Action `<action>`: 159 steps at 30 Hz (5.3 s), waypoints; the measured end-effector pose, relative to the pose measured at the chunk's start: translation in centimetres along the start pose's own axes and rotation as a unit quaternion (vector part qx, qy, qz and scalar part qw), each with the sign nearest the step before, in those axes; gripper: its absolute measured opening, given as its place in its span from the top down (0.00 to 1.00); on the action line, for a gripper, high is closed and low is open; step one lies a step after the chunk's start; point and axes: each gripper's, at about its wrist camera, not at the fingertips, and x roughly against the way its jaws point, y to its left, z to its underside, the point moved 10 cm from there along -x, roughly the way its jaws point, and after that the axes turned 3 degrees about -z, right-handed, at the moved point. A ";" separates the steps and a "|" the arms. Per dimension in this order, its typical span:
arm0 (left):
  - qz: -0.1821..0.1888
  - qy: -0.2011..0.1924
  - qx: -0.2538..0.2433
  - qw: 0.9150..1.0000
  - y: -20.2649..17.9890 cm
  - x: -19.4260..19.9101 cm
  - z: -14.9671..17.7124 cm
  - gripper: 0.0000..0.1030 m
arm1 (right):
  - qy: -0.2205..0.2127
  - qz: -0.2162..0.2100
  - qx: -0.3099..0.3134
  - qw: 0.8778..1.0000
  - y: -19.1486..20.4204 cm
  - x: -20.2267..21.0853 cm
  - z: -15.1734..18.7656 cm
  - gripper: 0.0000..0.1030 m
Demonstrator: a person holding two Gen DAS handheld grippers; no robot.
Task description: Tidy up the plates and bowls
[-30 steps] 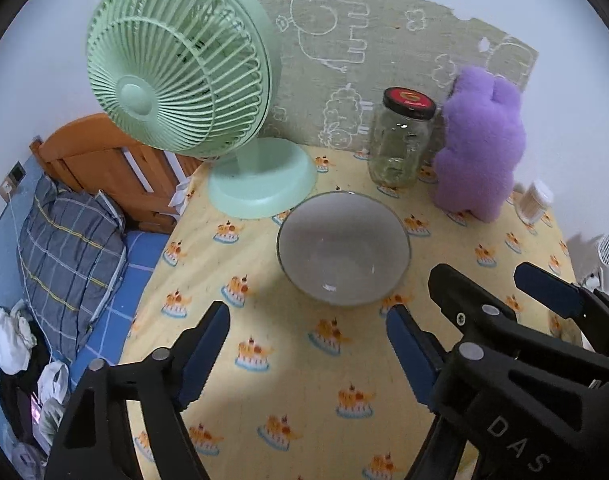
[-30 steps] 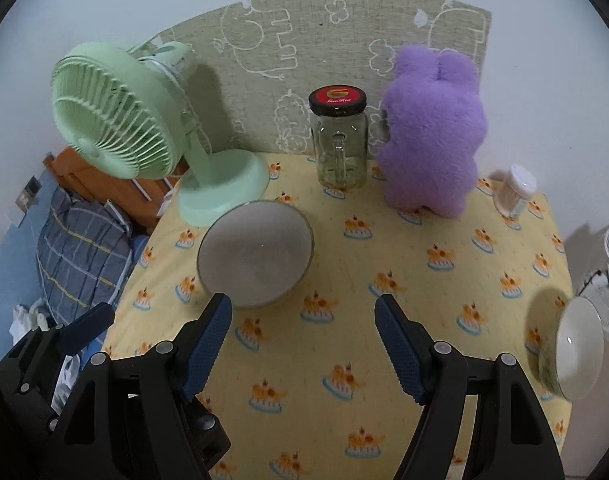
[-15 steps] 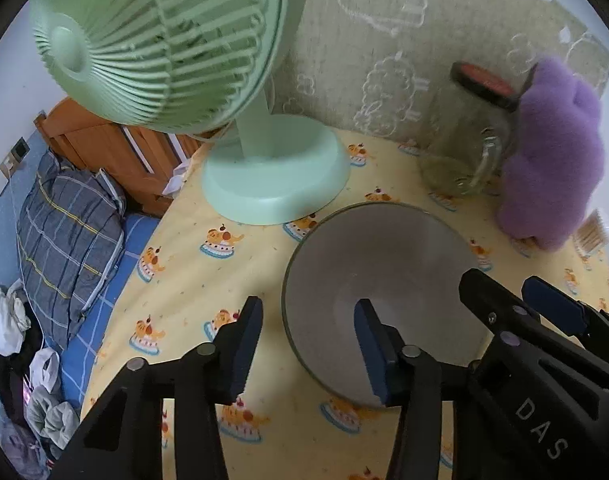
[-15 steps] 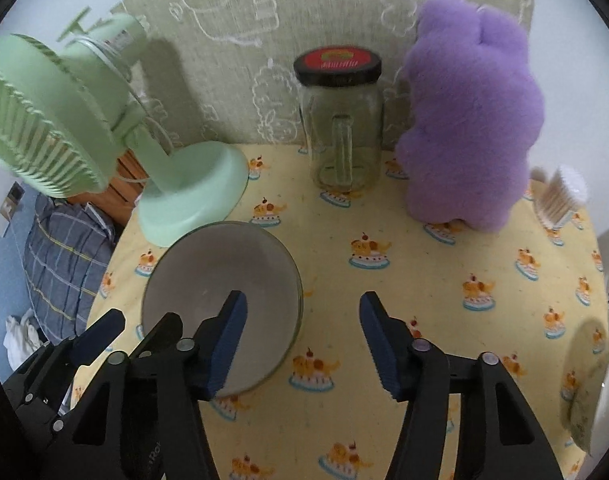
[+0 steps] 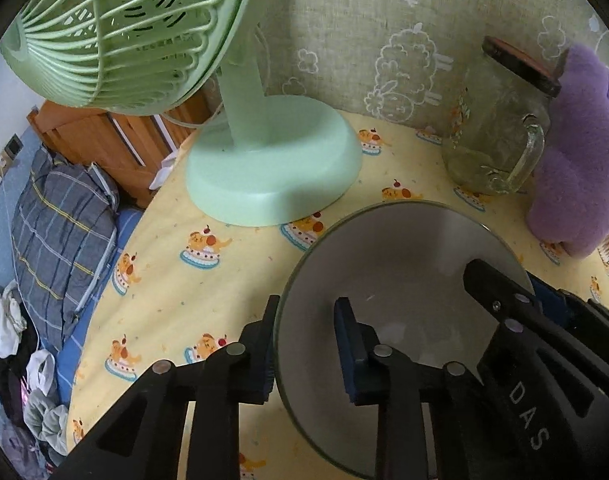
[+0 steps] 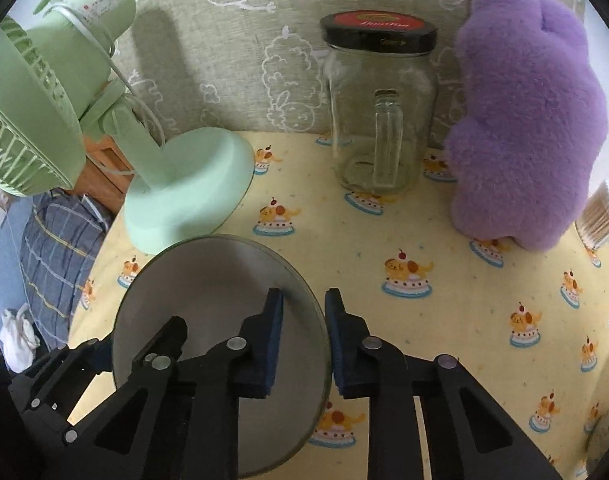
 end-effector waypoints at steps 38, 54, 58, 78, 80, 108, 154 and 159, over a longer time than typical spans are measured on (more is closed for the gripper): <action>0.014 -0.034 -0.040 0.999 -1.0 13.9 2.9 0.76 | -0.042 0.011 -0.049 0.998 -0.4 15.3 4.1 0.76; 0.049 -0.058 -0.067 0.995 1.0 20.4 8.3 0.76 | -0.067 0.041 -0.064 0.995 2.5 23.2 10.3 0.76; 0.066 -0.063 -0.088 0.992 1.6 21.5 10.1 0.76 | -0.075 0.058 -0.077 0.992 3.2 24.7 12.5 0.76; 0.127 -0.015 -0.154 0.980 4.2 20.6 21.5 0.76 | -0.042 0.122 -0.143 0.981 5.5 25.5 25.5 0.76; 0.129 -0.007 -0.159 0.979 4.2 20.1 22.5 0.76 | -0.037 0.126 -0.147 0.980 5.5 25.2 26.4 0.76; 0.130 0.055 -0.197 0.970 2.6 15.4 26.5 0.76 | 0.016 0.142 -0.176 0.974 3.3 20.4 30.7 0.76; 0.172 -0.082 -0.200 0.961 -15.0 25.8 17.1 0.18 | -0.100 0.142 -0.152 0.973 -12.5 31.5 20.8 0.17; 0.150 -0.090 -0.198 0.964 -19.8 24.7 15.5 0.18 | -0.101 0.133 -0.155 0.974 -18.0 30.5 19.4 0.17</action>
